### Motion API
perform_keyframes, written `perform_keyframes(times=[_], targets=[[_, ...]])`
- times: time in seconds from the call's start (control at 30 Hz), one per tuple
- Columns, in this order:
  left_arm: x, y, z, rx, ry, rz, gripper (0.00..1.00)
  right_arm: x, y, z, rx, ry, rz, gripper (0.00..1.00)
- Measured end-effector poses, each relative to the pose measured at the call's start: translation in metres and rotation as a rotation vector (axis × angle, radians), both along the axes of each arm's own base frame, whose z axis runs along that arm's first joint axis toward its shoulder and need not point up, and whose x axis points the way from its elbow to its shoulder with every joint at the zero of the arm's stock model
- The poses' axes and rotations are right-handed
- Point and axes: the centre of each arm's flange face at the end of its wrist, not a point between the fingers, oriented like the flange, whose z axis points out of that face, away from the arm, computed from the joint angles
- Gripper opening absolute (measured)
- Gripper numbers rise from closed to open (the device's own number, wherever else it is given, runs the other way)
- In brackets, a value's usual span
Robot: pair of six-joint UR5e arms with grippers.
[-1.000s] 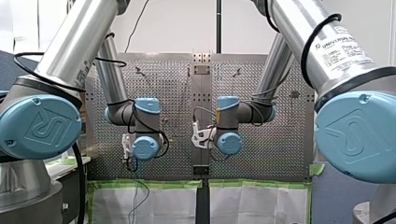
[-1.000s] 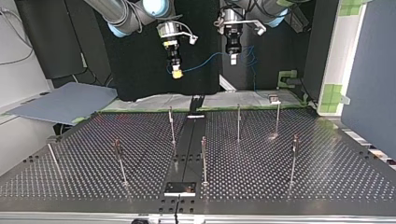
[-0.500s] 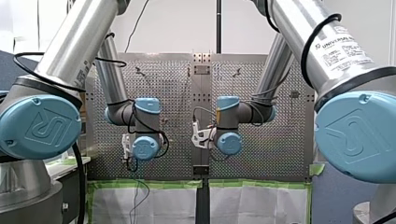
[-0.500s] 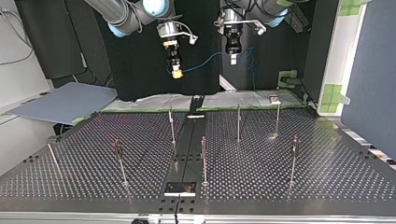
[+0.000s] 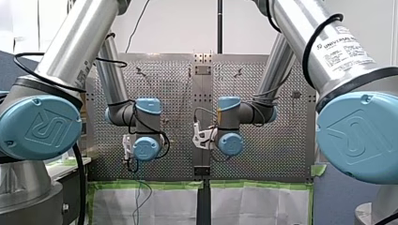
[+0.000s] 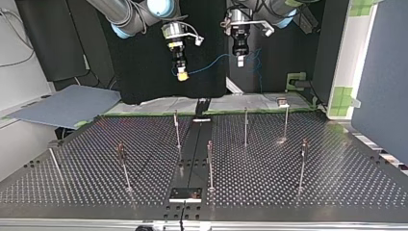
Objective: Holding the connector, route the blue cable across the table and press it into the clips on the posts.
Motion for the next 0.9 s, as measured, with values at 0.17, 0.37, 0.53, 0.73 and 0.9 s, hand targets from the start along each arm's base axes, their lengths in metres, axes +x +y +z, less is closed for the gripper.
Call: perform_keyframes(times=[0.17,0.37,0.53,0.73,0.9], targets=[[0.000,0.000,0.000,0.000,0.000,0.000,0.00,0.000,0.000,0.000,0.000,0.000,0.000,0.00],[-0.001,0.003,-0.002,-0.002,0.004,0.006,0.00,0.000,0.000,0.000,0.000,0.002,-0.001,0.00],[-0.009,0.019,-0.016,0.006,0.043,0.035,0.00,0.005,-0.004,-0.009,0.008,0.038,-0.004,0.00],[-0.023,0.030,-0.024,0.023,0.078,0.043,0.00,0.005,-0.003,-0.035,0.061,0.103,-0.004,0.00],[-0.025,0.031,-0.024,0.026,0.082,0.044,0.00,-0.002,0.003,-0.059,0.117,0.161,-0.002,0.00]])
